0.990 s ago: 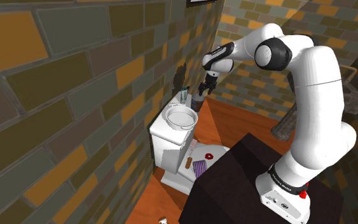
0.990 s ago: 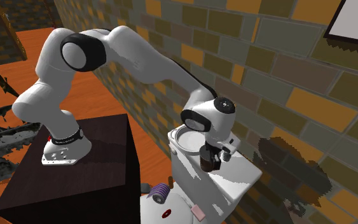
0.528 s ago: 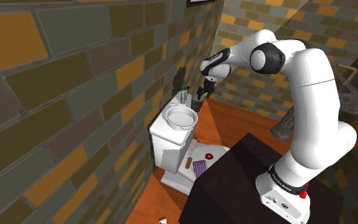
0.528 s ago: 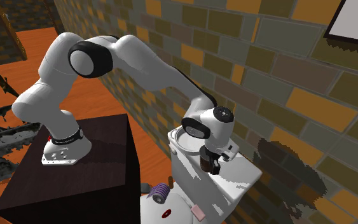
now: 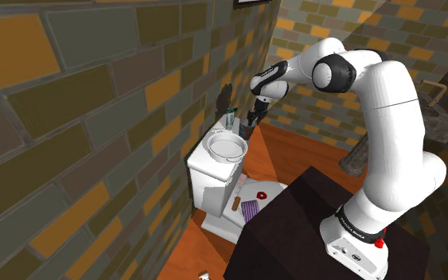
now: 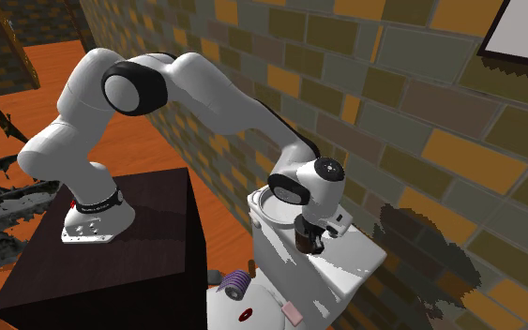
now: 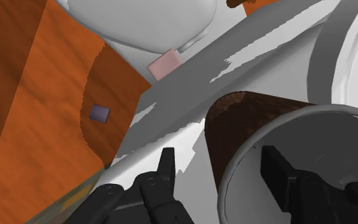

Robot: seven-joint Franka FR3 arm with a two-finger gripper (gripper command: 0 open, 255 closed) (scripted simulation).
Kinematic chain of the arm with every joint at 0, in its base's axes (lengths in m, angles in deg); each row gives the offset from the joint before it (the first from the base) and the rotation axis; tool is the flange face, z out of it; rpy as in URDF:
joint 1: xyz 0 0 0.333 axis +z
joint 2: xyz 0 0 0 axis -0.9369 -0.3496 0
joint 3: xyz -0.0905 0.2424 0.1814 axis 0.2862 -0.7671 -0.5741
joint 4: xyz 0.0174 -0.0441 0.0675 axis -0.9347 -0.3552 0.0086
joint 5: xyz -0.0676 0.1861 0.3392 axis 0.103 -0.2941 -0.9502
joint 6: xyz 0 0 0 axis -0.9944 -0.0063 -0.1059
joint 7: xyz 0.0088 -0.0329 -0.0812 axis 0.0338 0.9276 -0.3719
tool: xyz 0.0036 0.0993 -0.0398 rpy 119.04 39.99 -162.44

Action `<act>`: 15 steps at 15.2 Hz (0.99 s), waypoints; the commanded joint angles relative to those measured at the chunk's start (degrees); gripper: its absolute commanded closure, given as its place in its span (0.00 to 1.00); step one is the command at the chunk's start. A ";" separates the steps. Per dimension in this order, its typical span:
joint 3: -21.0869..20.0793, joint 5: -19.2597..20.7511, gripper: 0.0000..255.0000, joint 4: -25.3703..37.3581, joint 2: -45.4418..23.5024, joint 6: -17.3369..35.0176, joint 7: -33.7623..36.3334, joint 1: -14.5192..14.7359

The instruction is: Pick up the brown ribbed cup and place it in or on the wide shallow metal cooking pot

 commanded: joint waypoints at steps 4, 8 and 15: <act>0.00 0.00 1.00 0.00 0.00 0.00 0.00 0.00; 0.00 0.00 1.00 0.04 -0.03 -0.02 0.00 -0.01; 0.76 0.90 1.00 -0.57 3.25 -2.64 0.82 0.49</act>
